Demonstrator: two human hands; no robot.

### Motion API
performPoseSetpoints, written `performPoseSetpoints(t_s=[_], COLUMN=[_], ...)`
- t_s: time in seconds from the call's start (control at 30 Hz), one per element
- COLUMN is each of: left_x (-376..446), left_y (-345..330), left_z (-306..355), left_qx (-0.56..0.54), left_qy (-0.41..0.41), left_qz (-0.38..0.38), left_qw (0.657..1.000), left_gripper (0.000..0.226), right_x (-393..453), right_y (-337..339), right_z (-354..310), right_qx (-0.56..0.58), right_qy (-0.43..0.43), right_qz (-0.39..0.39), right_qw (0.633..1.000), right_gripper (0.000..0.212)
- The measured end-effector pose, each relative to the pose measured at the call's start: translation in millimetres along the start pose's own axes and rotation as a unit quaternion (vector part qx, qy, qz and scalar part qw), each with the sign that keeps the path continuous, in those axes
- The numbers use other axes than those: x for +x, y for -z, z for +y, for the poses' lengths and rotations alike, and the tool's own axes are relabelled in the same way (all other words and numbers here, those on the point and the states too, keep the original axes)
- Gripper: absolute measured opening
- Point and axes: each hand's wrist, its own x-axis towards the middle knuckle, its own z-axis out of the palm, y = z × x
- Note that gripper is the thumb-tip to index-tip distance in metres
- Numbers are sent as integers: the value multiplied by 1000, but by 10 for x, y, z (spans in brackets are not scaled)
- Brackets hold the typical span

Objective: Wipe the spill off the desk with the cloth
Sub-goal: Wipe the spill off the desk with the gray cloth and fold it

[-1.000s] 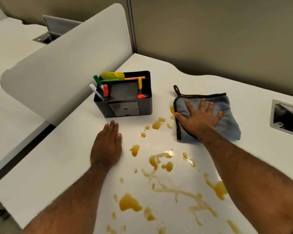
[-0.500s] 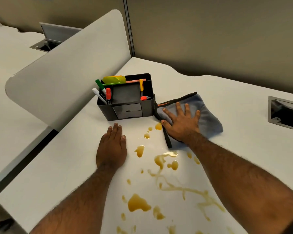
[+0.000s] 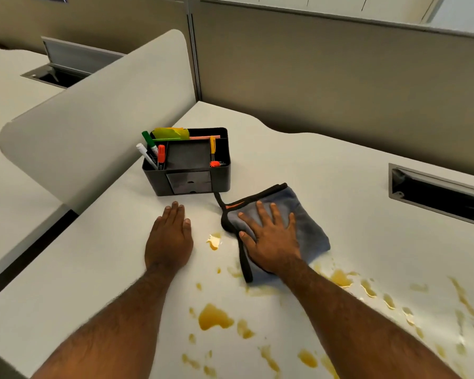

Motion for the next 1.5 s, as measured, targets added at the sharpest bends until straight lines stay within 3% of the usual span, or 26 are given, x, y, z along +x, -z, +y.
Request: performPoseSetpoints(t_s=[0.3,0.5,0.73,0.93,1.2,1.5], left_x=[-78,-184,-628,-640,-644,-661], left_y=[39,62,184,245,226,240], left_z=[-6,-97,-411,-431,-418,-413], left_qx=[-44,7,66,84,76,23], left_qy=[-1,-34,-56,-66,-57,-33], left_qz=[35,-8,-52,-47,-37,-10], left_qw=[998,999,995,993,995,999], left_gripper=[50,53,67,77,72,69], right_x=[-271,-976,-1020,-602,-65,-54], right_y=[34,117,165,183,75,-111], right_z=[1102,1882,1728,1242,171,-809], right_qx=[-10,42,62,51,43,28], right_qy=[-184,-366,-436,-375,-226,-85], right_qz=[12,28,28,14,25,-3], right_qw=[983,929,897,926,973,996], right_gripper=[56,61,64,60,55,62])
